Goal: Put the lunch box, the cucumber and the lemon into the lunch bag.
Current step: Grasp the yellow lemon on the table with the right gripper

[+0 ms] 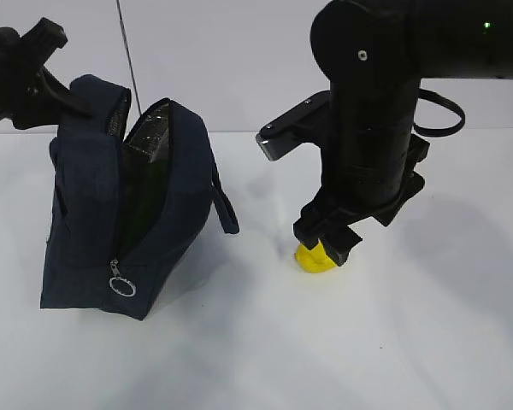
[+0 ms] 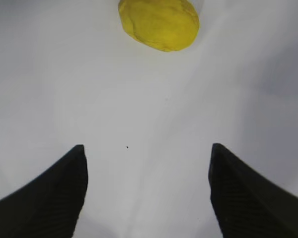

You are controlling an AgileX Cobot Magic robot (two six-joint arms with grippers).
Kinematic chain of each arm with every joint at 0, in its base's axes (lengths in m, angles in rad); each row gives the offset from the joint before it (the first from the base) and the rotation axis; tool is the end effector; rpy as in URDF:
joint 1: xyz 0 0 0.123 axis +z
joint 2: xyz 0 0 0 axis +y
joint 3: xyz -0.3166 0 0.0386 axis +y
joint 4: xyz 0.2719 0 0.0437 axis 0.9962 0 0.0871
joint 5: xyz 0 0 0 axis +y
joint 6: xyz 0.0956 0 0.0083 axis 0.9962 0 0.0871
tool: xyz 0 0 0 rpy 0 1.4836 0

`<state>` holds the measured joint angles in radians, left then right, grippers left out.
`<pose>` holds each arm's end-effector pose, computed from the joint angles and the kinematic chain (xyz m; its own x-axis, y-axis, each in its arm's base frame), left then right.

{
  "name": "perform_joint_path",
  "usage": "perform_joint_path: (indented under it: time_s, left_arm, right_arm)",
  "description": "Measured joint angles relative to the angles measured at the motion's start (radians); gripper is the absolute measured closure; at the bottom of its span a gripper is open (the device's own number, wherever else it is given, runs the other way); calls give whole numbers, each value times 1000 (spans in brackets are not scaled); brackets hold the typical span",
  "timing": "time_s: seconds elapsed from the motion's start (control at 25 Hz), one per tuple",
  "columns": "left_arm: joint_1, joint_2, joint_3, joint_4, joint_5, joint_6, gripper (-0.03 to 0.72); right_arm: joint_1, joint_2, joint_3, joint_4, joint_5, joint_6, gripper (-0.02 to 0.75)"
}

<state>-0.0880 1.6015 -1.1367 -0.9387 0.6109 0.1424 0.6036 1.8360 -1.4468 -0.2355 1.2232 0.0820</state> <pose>0.3666 -0.0770 0.2962 -0.7939 -0.5025 -0.3424 -0.1331 0.6930 -0.7085 0.3359 0.2060 0.2622 -0.8223 -0.5664 -0.0547 -0.5435 0.8103 -0.2190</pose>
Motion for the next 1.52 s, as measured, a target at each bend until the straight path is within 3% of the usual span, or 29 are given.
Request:
perform_joint_path:
  time_s: [0.2, 0.52, 0.96, 1.36, 1.52]
  left_arm:
    - [0, 0, 0, 2, 3, 2, 695]
    - [0, 0, 0, 5, 7, 2, 695]
    - [0, 0, 0, 5, 12, 2, 695]
    - [0, 0, 0, 5, 12, 2, 695]
    - [0, 0, 0, 5, 14, 2, 695]
  right_arm:
    - [-56, -11, 6, 52, -37, -44, 163]
    - [-243, -12, 8, 281, -84, -119, 163]
    - [-254, -12, 8, 346, -218, -50, 162]
    - [-254, 71, 8, 357, -236, 659, 162]
    - [-254, 91, 10, 388, -313, 803, 162]
